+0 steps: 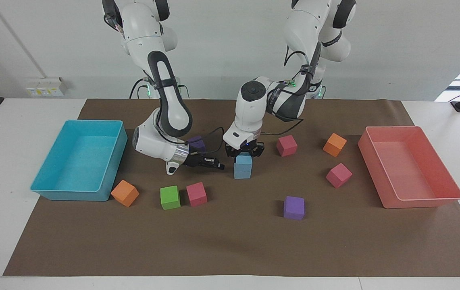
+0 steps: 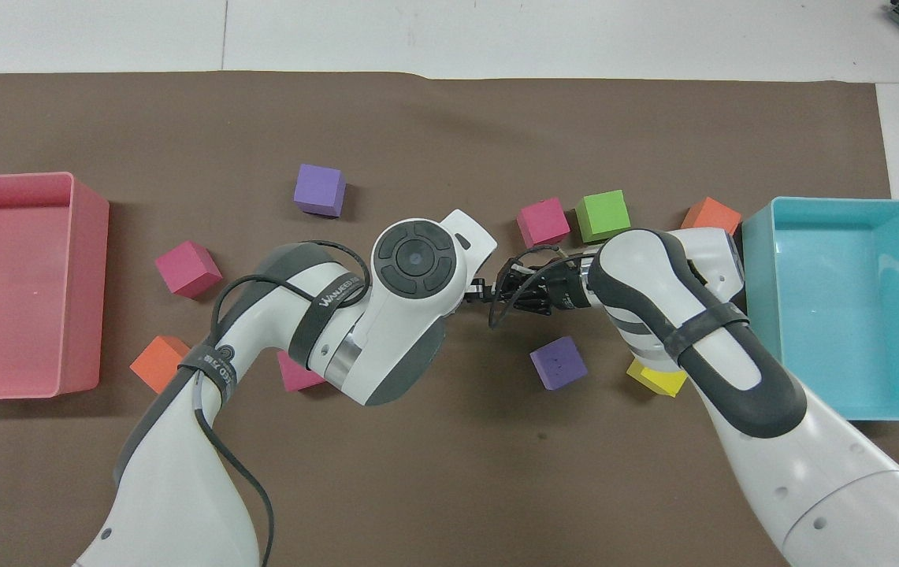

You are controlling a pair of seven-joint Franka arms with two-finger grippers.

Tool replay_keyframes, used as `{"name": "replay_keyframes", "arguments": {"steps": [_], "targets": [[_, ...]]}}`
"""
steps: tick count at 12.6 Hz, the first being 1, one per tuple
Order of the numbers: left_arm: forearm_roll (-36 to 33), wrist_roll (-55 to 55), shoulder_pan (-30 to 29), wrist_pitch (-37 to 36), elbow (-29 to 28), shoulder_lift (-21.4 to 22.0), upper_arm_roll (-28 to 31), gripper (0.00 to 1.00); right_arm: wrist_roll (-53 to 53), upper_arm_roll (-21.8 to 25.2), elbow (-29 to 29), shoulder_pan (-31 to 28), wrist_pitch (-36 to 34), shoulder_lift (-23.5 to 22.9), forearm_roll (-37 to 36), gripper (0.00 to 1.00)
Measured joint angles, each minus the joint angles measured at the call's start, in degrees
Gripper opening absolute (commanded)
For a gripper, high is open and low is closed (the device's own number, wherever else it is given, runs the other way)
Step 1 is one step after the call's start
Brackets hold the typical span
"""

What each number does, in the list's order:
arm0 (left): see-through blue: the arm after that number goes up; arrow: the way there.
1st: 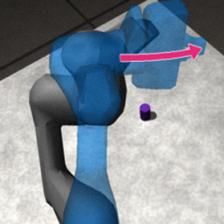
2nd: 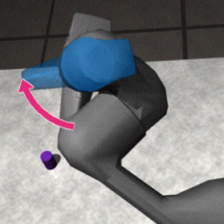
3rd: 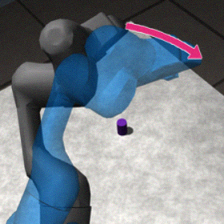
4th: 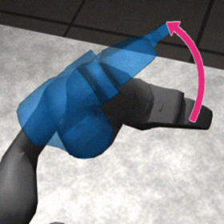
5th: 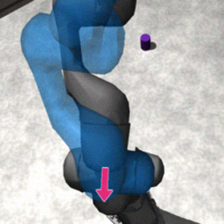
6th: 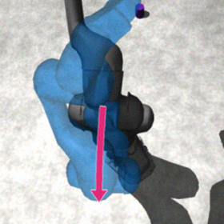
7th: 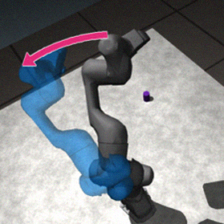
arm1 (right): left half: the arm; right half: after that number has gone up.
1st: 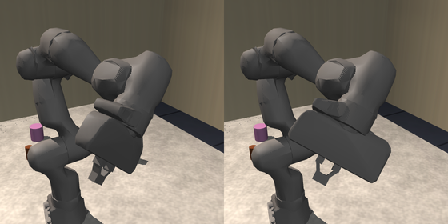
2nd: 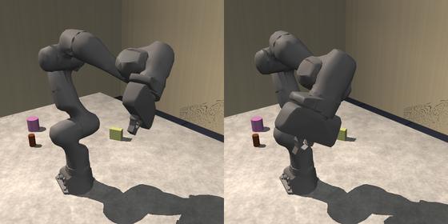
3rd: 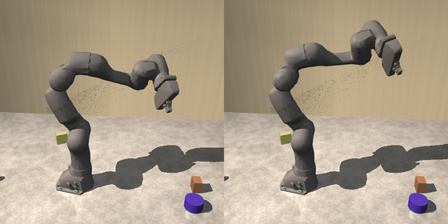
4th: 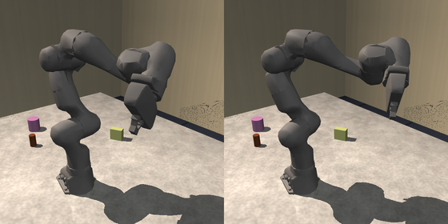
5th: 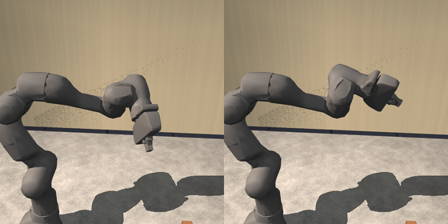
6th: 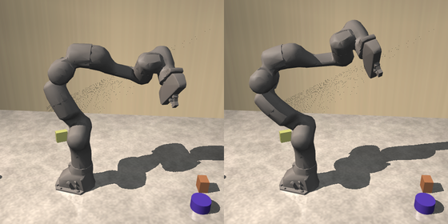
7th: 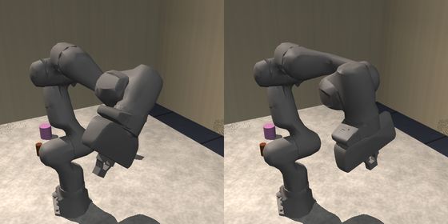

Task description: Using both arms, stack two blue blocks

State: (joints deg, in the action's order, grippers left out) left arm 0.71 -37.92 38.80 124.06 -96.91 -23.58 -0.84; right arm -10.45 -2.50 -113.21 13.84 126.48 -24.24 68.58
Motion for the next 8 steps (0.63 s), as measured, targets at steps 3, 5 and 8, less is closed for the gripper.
{"name": "replay_keyframes", "arguments": {"steps": [3,5,8], "targets": [[0.0,-2.3,0.8,-0.1,0.6,0.0,-0.1,0.19,0.0,0.0,0.0,0.0,0.0,0.0,0.0,0.00],[0.0,-3.0,0.8,-0.1,0.7,0.0,0.0,0.19,0.0,0.0,0.0,0.0,0.0,0.0,0.0,0.00],[0.0,-3.4,0.8,-0.2,0.7,0.0,0.3,0.19,0.0,0.0,0.0,0.0,0.0,0.0,0.0,0.00]]}}
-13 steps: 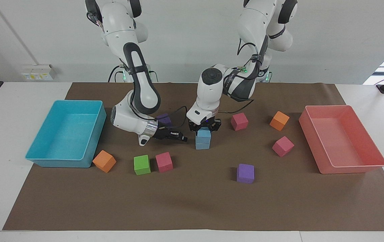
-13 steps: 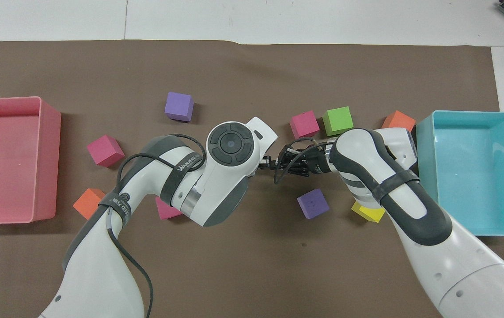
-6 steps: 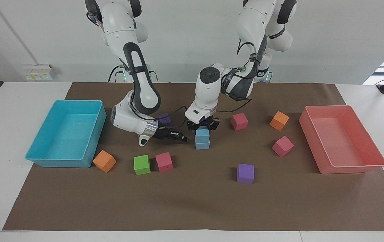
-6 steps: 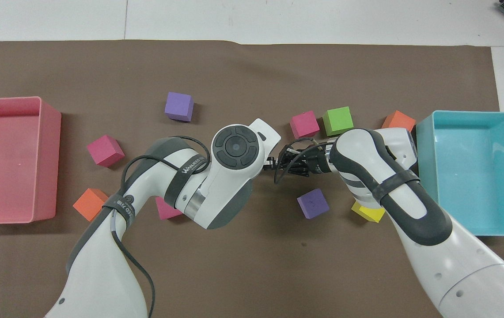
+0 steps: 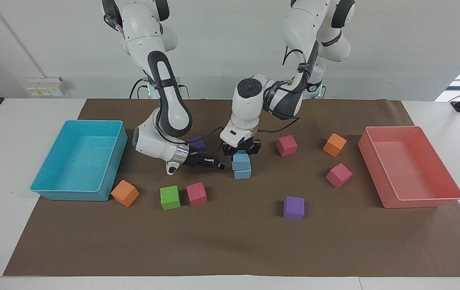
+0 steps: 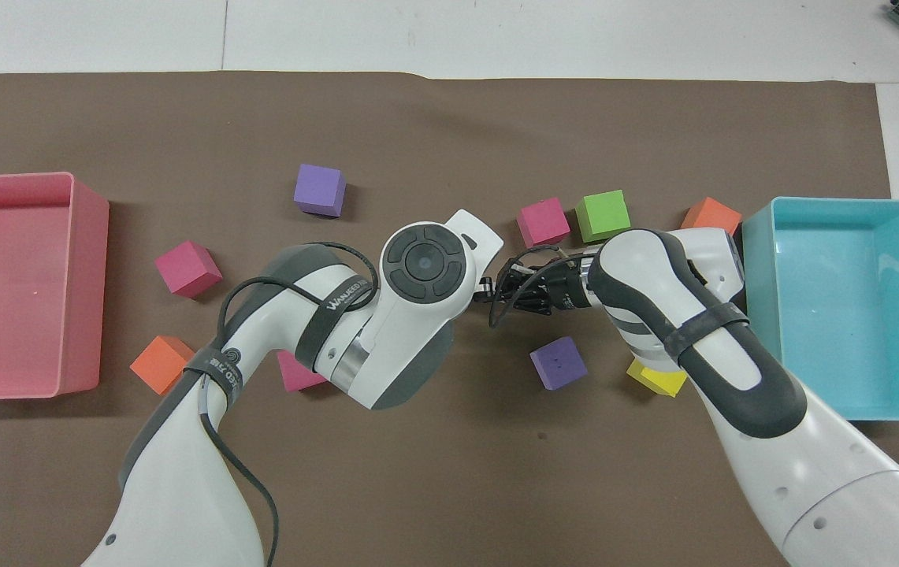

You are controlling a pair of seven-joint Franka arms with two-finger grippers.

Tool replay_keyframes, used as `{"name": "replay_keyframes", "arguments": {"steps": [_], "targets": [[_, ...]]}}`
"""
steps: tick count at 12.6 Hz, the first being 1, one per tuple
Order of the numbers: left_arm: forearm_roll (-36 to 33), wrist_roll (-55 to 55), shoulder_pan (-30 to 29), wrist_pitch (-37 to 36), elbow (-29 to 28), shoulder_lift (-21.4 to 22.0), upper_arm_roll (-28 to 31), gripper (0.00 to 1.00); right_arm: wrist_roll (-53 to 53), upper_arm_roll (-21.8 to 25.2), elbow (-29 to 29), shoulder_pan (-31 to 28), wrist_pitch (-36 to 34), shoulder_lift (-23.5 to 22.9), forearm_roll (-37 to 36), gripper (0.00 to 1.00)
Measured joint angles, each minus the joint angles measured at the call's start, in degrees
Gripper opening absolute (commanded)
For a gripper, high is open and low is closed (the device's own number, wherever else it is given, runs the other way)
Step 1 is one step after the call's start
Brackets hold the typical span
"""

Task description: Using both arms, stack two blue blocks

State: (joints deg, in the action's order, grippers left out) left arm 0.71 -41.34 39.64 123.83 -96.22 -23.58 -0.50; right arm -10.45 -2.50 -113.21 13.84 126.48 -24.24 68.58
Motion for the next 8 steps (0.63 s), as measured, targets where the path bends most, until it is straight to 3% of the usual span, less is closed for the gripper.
{"name": "replay_keyframes", "arguments": {"steps": [8], "targets": [[0.0,-0.5,0.0,-0.5,-0.1,-0.2,0.5,0.24,0.0,0.0,0.0,0.0,0.0,0.0,0.0,0.00]]}}
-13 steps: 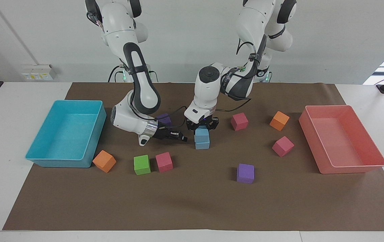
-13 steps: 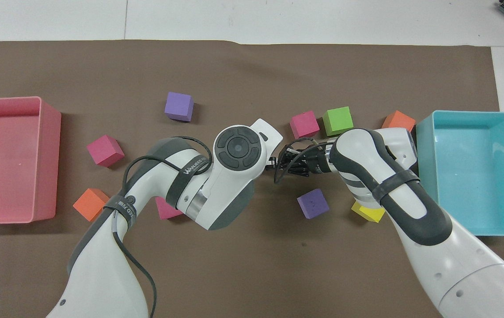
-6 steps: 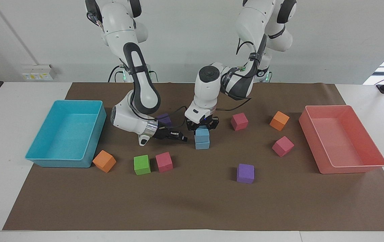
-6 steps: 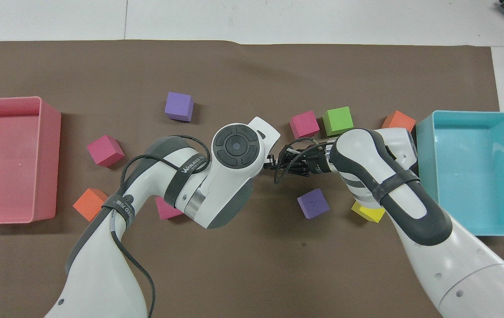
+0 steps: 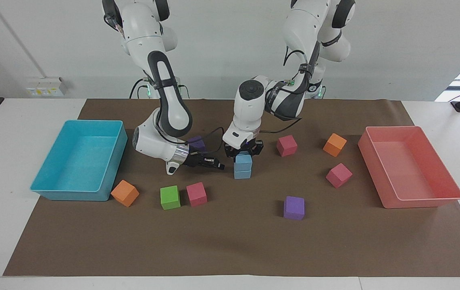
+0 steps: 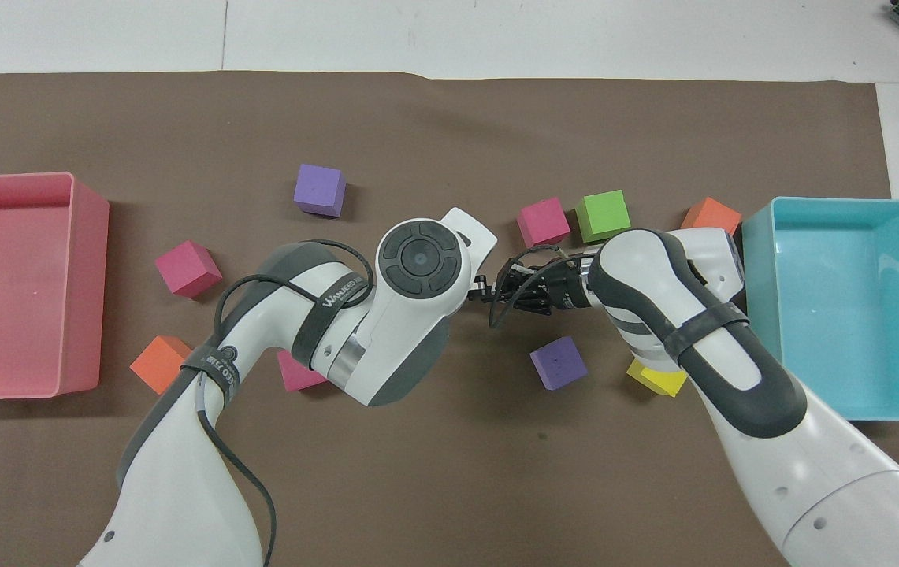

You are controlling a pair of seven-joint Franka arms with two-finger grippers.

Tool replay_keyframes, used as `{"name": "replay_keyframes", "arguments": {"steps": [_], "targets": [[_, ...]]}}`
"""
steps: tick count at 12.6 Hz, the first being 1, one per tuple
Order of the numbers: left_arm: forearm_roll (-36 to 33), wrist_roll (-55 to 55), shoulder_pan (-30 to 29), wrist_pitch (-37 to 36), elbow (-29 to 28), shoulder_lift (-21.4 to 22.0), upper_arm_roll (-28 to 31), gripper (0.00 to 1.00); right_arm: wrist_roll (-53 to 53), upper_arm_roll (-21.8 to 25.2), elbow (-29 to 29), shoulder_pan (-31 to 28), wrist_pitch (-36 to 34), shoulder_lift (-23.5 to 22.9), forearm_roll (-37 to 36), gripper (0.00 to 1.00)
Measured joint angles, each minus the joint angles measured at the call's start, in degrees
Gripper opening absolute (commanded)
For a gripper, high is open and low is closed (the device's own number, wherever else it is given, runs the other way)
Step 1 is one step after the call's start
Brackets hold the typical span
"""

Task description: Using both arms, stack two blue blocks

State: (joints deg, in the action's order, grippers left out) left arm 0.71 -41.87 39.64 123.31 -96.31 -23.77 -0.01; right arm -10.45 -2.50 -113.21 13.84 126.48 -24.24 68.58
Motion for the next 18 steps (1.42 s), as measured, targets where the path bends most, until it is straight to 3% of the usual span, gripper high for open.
{"name": "replay_keyframes", "arguments": {"steps": [4,11,15,18], "targets": [[0.0,0.0,0.0,0.0,0.0,-0.1,0.0,0.34,0.0,0.0,0.0,0.0,0.0,0.0,0.0,0.00],[-0.3,-0.1,0.0,0.0,0.0,-0.1,0.1,0.34,0.0,0.0,0.0,0.0,0.0,0.0,0.0,0.00],[-0.8,-0.1,0.0,0.0,0.0,-0.1,0.2,0.53,0.0,0.0,0.0,0.0,0.0,0.0,0.0,0.00],[-0.8,-0.1,0.0,0.0,0.0,-0.1,0.2,0.55,0.0,0.0,0.0,0.0,0.0,0.0,0.0,0.00]]}}
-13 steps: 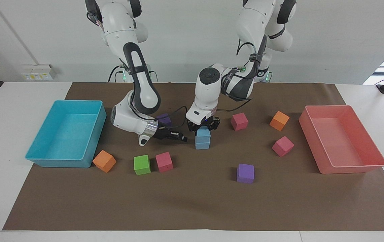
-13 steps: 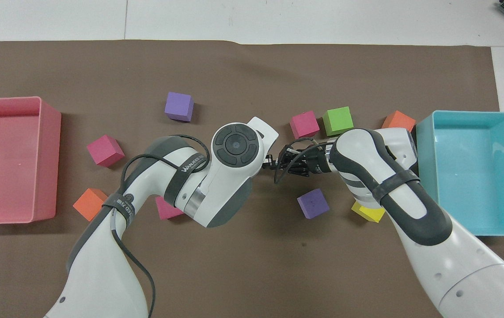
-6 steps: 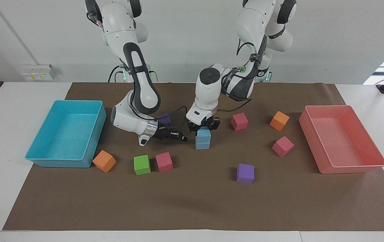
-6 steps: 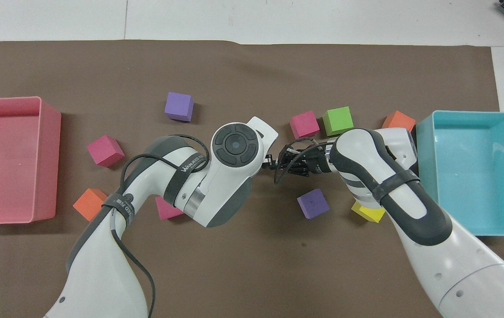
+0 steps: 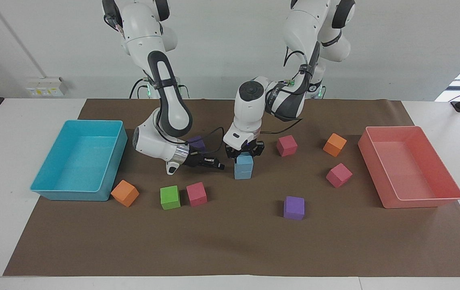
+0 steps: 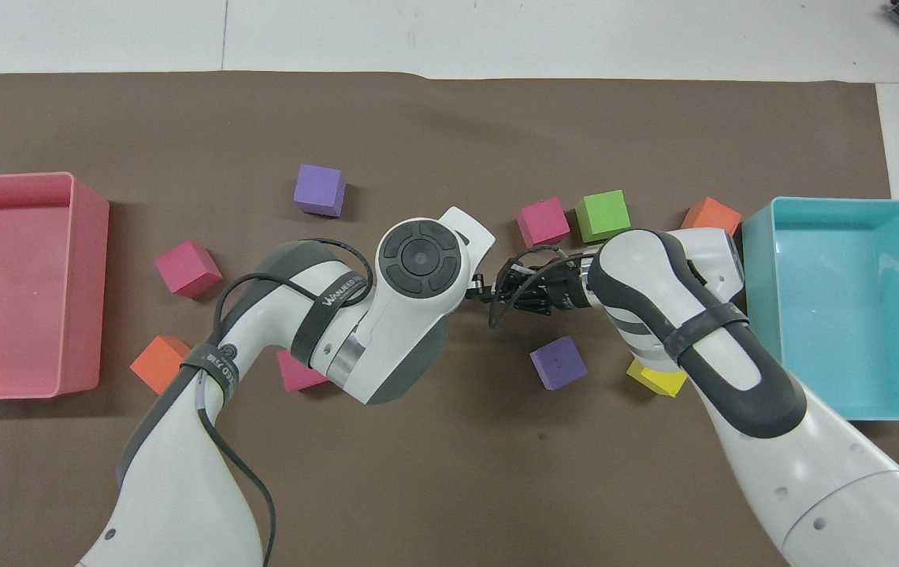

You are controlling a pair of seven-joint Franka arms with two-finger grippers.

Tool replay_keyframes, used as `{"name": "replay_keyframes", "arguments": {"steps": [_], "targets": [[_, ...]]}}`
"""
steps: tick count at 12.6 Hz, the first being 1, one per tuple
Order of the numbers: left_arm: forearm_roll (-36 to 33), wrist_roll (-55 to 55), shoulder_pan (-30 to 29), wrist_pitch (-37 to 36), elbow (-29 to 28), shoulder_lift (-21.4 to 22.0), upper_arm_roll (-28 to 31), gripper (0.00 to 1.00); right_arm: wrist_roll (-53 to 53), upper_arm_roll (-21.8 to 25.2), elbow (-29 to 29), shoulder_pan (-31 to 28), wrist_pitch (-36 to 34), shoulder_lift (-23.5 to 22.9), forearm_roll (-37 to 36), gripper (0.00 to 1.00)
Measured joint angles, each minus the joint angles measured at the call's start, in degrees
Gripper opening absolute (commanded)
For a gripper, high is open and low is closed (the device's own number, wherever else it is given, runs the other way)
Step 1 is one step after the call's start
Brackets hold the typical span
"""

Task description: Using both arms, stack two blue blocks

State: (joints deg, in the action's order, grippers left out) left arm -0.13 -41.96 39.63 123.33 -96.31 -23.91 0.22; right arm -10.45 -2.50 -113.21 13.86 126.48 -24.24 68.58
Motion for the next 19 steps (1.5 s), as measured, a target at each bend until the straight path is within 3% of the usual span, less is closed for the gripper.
{"name": "replay_keyframes", "arguments": {"steps": [1,3,4,13,16,19], "targets": [[0.0,0.0,0.0,0.0,0.0,0.0,0.0,0.58,0.0,0.0,0.0,0.0,0.0,0.0,0.0,0.00],[0.0,0.0,0.0,0.1,0.0,0.0,0.0,0.97,0.0,0.0,0.0,0.0,0.0,0.0,0.0,0.00],[0.0,0.0,0.0,0.1,0.0,0.0,0.0,1.00,0.0,0.0,0.0,0.0,0.0,0.0,0.0,0.00],[-0.1,0.0,-0.3,0.0,0.5,1.2,0.2,1.00,0.0,-0.1,0.0,0.1,0.1,0.0,0.0,0.00],[-0.2,0.7,-2.3,-5.8,0.2,6.1,0.7,1.00,-0.1,-0.2,0.0,0.1,0.5,0.0,0.0,0.00],[-0.3,6.1,-6.5,-9.0,-3.8,13.8,0.8,1.00,-0.1,0.1,0.4,0.0,0.7,1.0,0.0,0.00]]}}
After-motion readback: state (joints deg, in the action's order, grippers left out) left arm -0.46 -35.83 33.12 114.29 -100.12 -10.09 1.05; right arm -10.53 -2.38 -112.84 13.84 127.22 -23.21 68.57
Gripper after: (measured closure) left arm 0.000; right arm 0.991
